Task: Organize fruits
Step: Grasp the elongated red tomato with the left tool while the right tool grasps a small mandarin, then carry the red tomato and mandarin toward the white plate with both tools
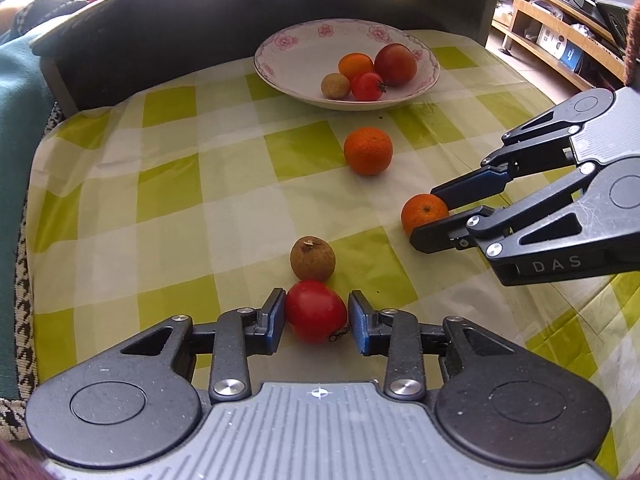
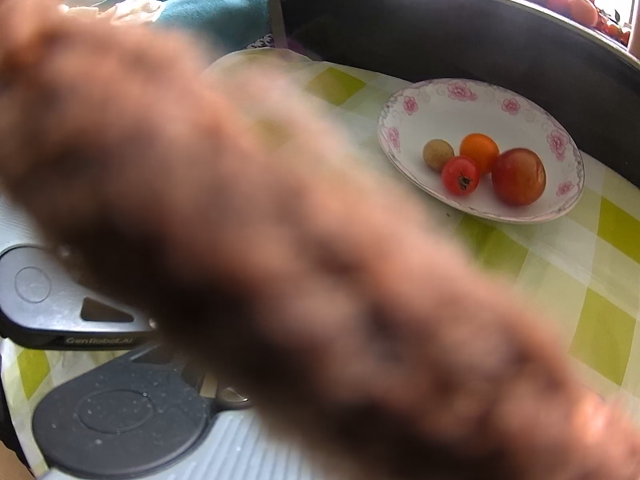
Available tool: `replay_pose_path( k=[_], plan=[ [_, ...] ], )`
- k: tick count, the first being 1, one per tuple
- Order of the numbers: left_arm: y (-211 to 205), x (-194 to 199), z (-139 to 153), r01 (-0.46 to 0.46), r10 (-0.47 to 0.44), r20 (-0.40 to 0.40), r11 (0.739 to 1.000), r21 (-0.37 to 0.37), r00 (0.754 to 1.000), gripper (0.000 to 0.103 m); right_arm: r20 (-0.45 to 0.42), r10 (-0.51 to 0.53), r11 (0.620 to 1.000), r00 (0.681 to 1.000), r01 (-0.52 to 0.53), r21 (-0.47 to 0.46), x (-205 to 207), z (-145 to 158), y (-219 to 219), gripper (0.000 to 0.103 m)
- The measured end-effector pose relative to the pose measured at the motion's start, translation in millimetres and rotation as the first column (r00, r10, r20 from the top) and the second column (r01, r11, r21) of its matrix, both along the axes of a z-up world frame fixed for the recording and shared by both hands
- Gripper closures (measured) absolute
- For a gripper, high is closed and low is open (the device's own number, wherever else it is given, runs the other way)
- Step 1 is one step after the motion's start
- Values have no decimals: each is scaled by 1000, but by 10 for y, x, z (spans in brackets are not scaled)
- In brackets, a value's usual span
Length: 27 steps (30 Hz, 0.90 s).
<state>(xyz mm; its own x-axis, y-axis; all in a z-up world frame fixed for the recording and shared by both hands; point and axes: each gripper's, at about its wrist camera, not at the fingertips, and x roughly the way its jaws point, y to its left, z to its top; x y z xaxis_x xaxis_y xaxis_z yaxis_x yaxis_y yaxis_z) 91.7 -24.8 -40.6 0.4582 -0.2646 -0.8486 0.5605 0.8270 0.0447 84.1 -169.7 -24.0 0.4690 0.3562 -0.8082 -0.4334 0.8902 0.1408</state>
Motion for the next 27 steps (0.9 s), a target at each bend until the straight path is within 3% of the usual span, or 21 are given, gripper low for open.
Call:
replay_pose_path(
  k=[5, 8, 21, 27],
  plan=[
    [12, -7, 8, -24, 24, -12, 1000, 4, 1000, 57, -16, -17, 1000, 1000, 17, 7, 18, -9, -14, 72],
    [0, 5, 11, -37, 37, -16, 999, 5, 999, 64, -25, -27, 999, 999, 27, 18, 9, -9, -45, 72],
    [-144, 84, 177, -32, 32, -16, 999, -41, 999, 64, -10, -52, 998, 999, 52, 45, -14, 138, -117, 72],
    [-167, 72, 70, -20, 18, -47, 999, -33, 999, 65, -33, -70, 997, 997, 72, 39, -1, 64, -191, 72]
  ],
)
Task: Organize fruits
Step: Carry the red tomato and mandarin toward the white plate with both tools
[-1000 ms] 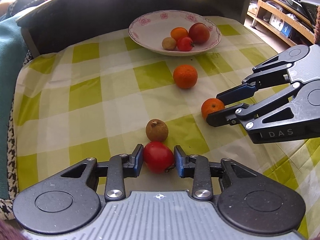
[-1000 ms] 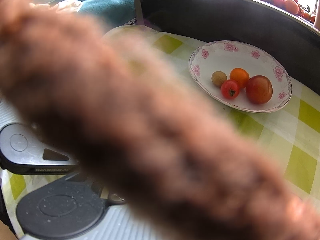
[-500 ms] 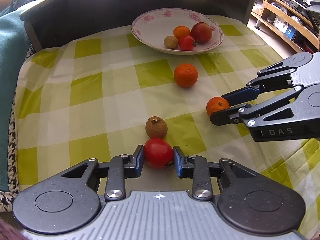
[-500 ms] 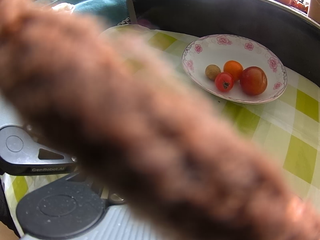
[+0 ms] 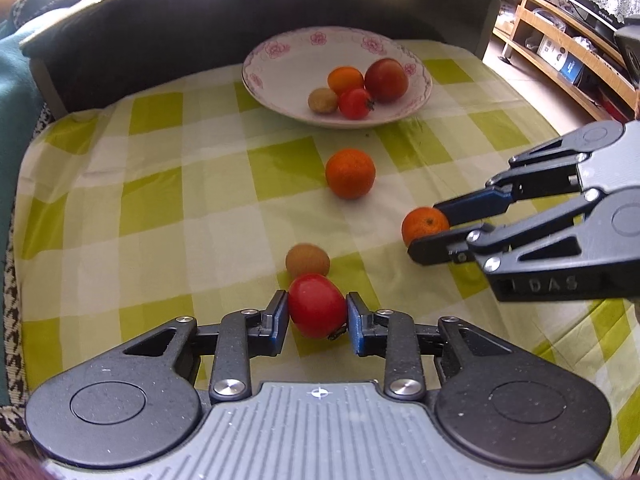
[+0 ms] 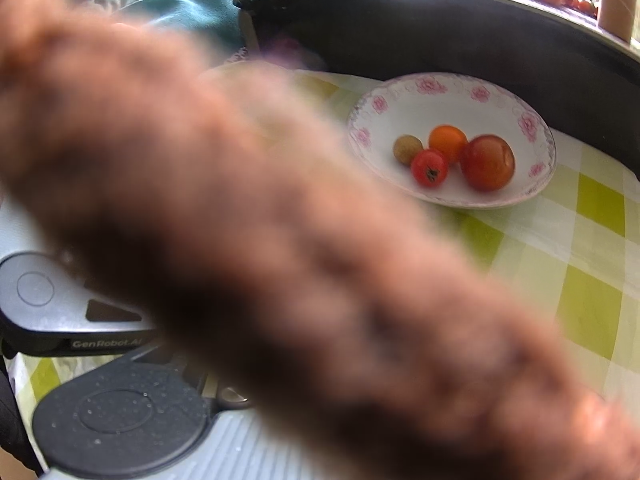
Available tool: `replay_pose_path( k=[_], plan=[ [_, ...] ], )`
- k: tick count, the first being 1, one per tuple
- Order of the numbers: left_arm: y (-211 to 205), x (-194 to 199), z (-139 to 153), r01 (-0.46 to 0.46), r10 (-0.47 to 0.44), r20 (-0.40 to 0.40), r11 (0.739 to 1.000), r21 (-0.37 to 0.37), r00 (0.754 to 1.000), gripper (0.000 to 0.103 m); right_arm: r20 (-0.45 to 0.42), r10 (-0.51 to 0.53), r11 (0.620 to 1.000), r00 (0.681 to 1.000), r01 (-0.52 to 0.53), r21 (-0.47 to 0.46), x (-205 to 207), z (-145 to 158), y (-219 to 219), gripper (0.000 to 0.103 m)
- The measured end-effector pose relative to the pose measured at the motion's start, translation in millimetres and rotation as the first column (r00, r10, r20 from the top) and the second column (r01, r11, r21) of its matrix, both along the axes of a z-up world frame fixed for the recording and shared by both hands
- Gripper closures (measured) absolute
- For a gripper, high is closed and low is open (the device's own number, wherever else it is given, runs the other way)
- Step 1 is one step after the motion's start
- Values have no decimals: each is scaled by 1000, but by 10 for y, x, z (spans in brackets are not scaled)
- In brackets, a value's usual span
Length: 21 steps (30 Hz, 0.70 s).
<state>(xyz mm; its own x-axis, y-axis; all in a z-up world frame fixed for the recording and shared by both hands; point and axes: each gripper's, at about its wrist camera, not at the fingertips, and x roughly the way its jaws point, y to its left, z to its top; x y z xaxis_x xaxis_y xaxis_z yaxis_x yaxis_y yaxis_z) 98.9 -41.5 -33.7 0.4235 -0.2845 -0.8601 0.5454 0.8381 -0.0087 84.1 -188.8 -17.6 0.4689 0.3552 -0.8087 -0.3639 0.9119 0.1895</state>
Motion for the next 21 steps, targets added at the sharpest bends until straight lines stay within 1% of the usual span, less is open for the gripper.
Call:
replay_pose_path(
  k=[4, 10, 17, 21],
  plan=[
    [-3, -7, 0, 5, -6, -6, 1000, -11, 1000, 65, -1, -8, 1000, 1000, 8, 0, 14, -17, -25, 72],
    [-32, 31, 124, 8, -7, 23, 999, -38, 1000, 65, 12, -16, 1000, 1000, 16, 4, 36, 22, -33, 72],
    [-48, 97, 141, -6, 8, 34, 999, -36, 999, 65, 21, -26, 1000, 999, 26, 8, 41, 52, -68, 72],
    [-83, 118, 166, 1, 0, 44, 999, -35, 999, 65, 26, -40, 999, 999, 40, 11, 62, 69, -96, 72]
  ],
)
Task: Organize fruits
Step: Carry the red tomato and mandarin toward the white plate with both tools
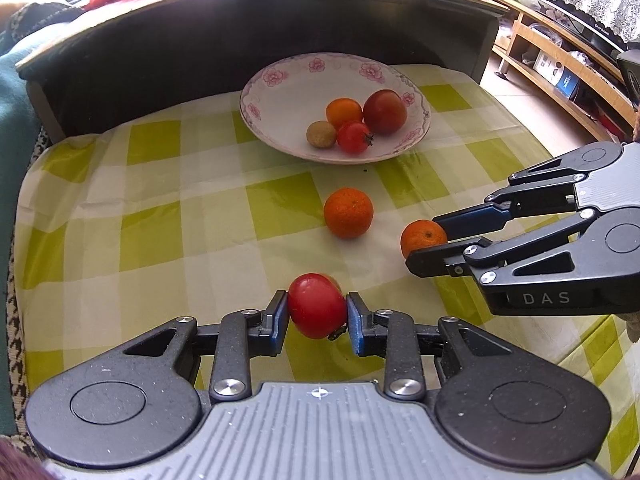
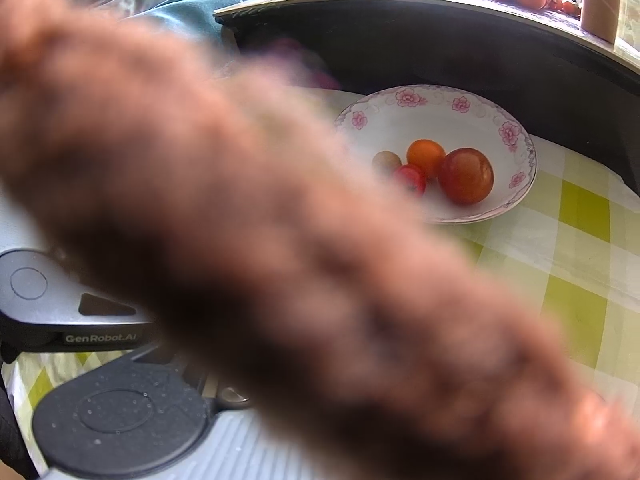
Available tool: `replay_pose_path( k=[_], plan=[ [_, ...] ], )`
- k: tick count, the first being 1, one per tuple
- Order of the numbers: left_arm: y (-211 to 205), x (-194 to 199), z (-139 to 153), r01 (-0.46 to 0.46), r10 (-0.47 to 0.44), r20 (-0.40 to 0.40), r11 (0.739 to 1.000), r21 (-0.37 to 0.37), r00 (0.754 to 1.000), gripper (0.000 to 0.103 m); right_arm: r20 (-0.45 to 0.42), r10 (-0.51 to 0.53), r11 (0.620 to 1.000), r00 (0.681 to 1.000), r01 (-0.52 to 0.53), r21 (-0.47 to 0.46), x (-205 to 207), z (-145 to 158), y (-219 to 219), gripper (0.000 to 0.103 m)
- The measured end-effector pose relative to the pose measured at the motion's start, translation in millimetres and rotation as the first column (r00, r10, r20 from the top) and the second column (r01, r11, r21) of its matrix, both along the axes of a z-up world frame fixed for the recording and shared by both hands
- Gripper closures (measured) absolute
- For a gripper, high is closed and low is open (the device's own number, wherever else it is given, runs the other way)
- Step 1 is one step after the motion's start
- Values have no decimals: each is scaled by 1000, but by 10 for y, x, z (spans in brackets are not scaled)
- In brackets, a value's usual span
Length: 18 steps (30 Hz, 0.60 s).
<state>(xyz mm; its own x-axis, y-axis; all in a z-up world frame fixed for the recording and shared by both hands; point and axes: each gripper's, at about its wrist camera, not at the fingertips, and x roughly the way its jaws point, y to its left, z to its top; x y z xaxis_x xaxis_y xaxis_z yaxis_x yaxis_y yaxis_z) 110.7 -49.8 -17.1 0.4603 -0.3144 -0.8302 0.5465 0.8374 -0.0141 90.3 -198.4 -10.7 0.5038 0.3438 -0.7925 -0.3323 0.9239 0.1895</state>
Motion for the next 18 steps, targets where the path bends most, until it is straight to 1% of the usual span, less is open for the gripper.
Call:
replay_pose_path(
  k=[10, 18],
  plan=[
    [-61, 186, 164, -20, 22, 48, 999, -25, 999, 65, 31, -36, 999, 999, 36, 11, 102, 90, -99, 72],
    [-299, 374, 189, -9, 11, 66, 999, -34, 998, 64, 73, -78, 997, 994, 77, 14, 260, 197, -207, 72]
  ],
)
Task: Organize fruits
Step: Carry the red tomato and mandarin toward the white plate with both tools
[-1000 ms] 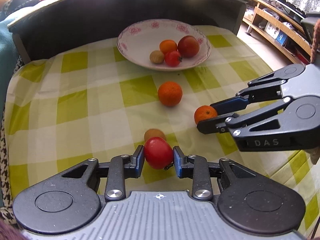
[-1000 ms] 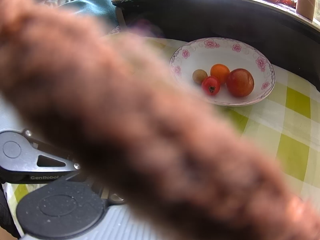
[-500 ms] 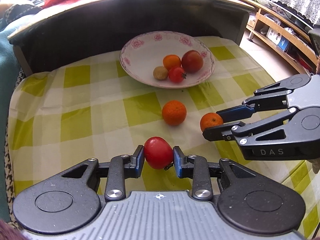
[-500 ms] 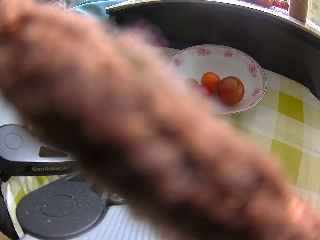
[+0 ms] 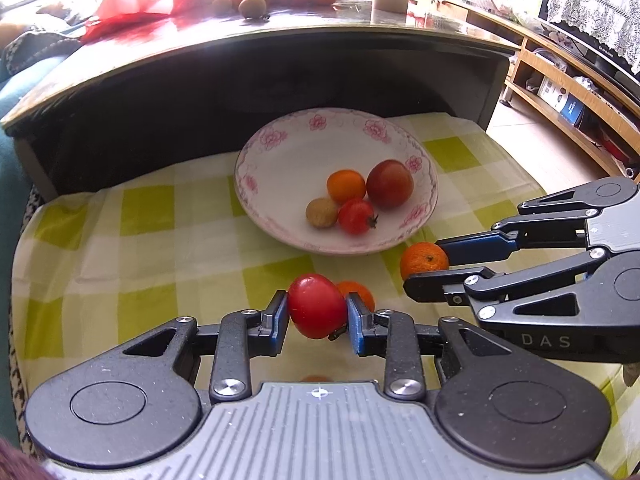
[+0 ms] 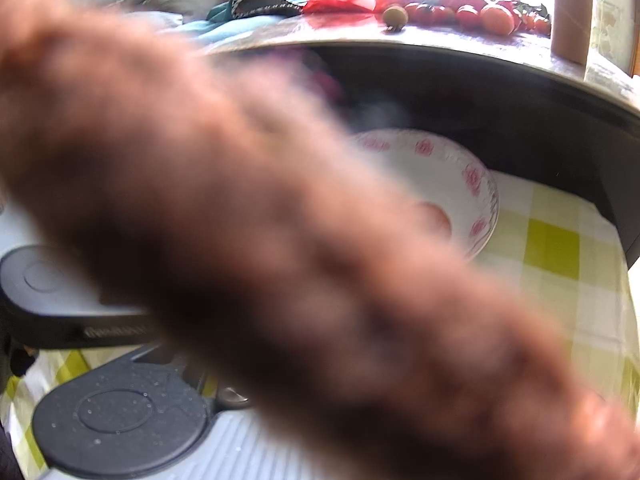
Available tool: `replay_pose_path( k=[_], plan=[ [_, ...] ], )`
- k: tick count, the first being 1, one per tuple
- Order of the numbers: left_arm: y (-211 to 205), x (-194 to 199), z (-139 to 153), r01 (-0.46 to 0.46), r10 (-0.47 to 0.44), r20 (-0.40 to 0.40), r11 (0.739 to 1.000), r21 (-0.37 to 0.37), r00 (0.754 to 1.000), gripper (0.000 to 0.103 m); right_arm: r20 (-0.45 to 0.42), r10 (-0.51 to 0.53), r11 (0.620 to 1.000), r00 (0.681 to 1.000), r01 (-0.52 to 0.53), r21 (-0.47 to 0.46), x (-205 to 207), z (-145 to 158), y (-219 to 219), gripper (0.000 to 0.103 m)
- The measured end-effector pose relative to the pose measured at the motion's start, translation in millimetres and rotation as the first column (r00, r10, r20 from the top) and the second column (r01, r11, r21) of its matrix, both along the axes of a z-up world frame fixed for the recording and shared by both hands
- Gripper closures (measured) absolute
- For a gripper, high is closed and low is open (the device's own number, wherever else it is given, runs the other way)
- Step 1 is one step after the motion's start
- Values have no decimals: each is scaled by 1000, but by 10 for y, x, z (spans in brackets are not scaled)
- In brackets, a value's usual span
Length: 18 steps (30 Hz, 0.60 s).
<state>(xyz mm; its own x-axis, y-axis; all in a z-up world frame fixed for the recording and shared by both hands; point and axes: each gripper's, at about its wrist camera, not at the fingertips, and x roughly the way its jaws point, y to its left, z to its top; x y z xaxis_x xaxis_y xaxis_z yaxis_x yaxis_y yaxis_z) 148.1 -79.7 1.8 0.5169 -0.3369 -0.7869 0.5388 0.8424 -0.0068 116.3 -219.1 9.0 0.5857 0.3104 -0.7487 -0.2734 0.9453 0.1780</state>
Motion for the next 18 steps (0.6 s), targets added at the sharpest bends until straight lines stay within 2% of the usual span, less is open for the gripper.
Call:
replay_pose_path(
  k=[18],
  plan=[
    [-256, 403, -54, -25, 26, 32, 1000, -11, 999, 65, 31, -90, 995, 995, 91, -32, 381, -73, -175, 72]
  ],
)
